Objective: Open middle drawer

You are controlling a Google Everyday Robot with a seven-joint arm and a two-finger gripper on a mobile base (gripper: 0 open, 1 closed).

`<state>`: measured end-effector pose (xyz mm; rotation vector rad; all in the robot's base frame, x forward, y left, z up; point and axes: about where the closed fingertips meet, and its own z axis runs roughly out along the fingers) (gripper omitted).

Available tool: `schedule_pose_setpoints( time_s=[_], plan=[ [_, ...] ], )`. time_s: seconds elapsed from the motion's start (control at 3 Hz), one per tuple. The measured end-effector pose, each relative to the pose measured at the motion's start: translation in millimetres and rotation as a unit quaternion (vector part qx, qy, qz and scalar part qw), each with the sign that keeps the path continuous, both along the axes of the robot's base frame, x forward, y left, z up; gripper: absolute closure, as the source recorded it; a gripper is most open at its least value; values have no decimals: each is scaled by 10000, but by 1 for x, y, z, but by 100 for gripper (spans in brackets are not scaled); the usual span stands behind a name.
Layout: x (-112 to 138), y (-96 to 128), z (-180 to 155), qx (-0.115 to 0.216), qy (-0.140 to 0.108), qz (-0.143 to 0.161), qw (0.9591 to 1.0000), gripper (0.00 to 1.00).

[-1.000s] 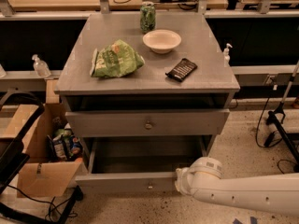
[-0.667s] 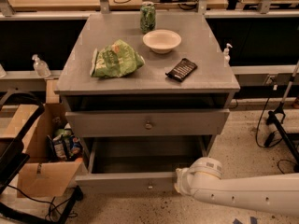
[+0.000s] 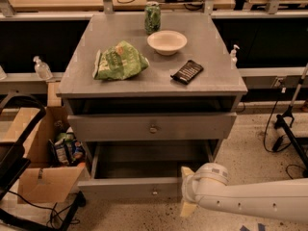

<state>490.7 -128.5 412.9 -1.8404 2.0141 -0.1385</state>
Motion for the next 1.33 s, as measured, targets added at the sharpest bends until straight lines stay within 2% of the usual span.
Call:
schedule_pose_setpoints(
  time_s=[0.33, 0.67, 1.0, 1.33],
  plan=[
    [0, 0, 0, 0, 0, 0, 10000, 0],
    [0, 0, -1, 2, 7, 4, 10000, 17],
    [-8, -3, -1, -68, 116, -65, 9999, 41],
    [-30, -8, 2, -260, 415, -198, 9986, 64]
  ],
)
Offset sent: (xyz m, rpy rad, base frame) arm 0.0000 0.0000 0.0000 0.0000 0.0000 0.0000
